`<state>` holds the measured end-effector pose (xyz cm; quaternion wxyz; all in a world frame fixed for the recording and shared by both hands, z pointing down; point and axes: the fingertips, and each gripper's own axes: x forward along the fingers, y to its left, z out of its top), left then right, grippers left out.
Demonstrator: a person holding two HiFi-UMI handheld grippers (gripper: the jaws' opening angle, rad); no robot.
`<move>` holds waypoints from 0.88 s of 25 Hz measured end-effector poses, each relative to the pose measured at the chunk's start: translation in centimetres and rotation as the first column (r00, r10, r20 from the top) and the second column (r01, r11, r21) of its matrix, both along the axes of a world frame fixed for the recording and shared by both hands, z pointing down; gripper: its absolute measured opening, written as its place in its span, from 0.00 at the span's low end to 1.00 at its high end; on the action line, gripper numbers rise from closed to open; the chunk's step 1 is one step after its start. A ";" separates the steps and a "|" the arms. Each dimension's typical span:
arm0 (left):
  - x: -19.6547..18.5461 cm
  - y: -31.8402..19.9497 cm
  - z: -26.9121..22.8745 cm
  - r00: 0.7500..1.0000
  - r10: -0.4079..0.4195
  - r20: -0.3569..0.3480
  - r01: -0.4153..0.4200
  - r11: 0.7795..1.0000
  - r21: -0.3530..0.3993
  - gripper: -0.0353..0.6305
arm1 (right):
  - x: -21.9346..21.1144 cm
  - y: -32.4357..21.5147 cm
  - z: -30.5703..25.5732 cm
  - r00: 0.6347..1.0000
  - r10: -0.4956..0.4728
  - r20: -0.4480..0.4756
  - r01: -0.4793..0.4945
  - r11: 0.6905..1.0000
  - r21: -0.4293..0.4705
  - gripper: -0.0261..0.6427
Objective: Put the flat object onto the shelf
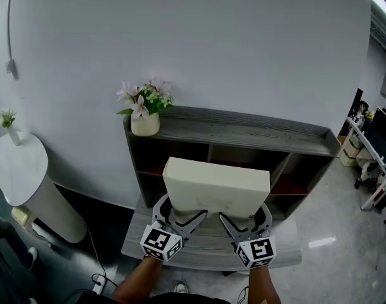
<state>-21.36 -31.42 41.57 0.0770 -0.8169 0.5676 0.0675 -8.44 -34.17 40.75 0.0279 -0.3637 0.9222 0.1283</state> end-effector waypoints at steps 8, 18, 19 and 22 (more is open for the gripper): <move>-0.9 -1.8 -1.6 1.000 0.003 -0.002 -0.003 1.000 0.025 0.77 | -0.8 -1.9 -1.6 1.000 -0.014 0.009 0.014 0.999 0.029 0.74; 0.1 -3.6 -5.4 0.998 -0.055 0.017 0.054 0.995 0.087 0.77 | 0.1 -4.2 -5.2 0.997 -0.050 0.050 0.046 0.996 0.072 0.74; 0.1 -3.7 -6.0 0.998 -0.058 0.025 0.055 0.994 0.098 0.77 | 0.1 -4.4 -5.8 0.997 -0.052 0.059 0.047 0.995 0.082 0.74; 0.3 -4.2 -7.9 0.997 -0.061 0.036 0.056 0.990 0.132 0.77 | 0.2 -4.8 -7.5 0.995 -0.061 0.075 0.052 0.992 0.115 0.74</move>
